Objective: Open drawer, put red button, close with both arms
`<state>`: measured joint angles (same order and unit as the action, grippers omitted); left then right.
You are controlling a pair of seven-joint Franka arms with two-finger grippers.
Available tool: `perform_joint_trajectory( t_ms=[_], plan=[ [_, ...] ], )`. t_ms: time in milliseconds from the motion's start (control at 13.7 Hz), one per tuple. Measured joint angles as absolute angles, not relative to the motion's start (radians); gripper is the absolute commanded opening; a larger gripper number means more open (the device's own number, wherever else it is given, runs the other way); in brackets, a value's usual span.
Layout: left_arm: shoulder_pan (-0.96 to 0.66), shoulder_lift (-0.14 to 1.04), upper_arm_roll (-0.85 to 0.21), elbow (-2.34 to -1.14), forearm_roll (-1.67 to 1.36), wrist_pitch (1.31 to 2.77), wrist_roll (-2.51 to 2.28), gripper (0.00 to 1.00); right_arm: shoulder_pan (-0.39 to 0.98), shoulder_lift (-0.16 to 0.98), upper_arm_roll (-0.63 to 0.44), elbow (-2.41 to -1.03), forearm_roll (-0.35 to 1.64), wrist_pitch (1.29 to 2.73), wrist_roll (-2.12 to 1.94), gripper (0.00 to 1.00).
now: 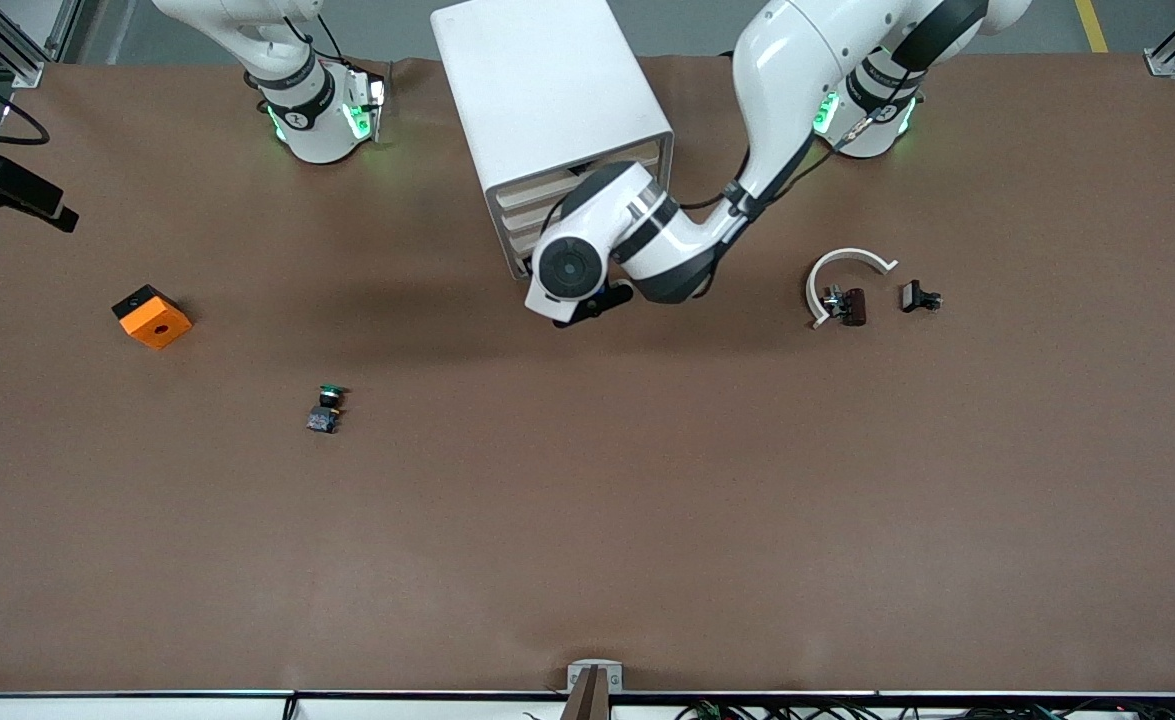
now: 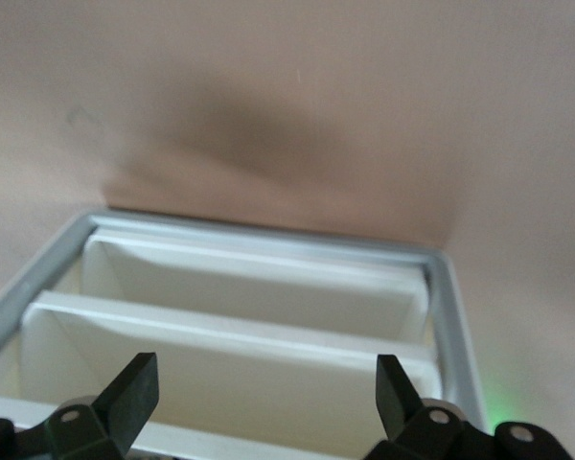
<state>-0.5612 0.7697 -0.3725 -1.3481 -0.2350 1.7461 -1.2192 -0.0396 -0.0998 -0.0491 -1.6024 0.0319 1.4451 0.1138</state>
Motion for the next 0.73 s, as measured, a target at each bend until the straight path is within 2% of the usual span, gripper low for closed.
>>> perform_joint_trajectory(
  t_ms=[365,731],
  plan=[
    [-0.444,0.753,-0.371,-1.31,-0.146,1.747,-1.216,1.0,-0.035,-0.131,-0.056,-1.645,0.032,1.463,0.114,1.0],
    [-0.204,0.651,-0.371,-1.297,-0.137,1.682,-1.03,1.0,-0.03,-0.133,-0.057,-1.646,0.031,1.47,0.112,1.0]
  ],
)
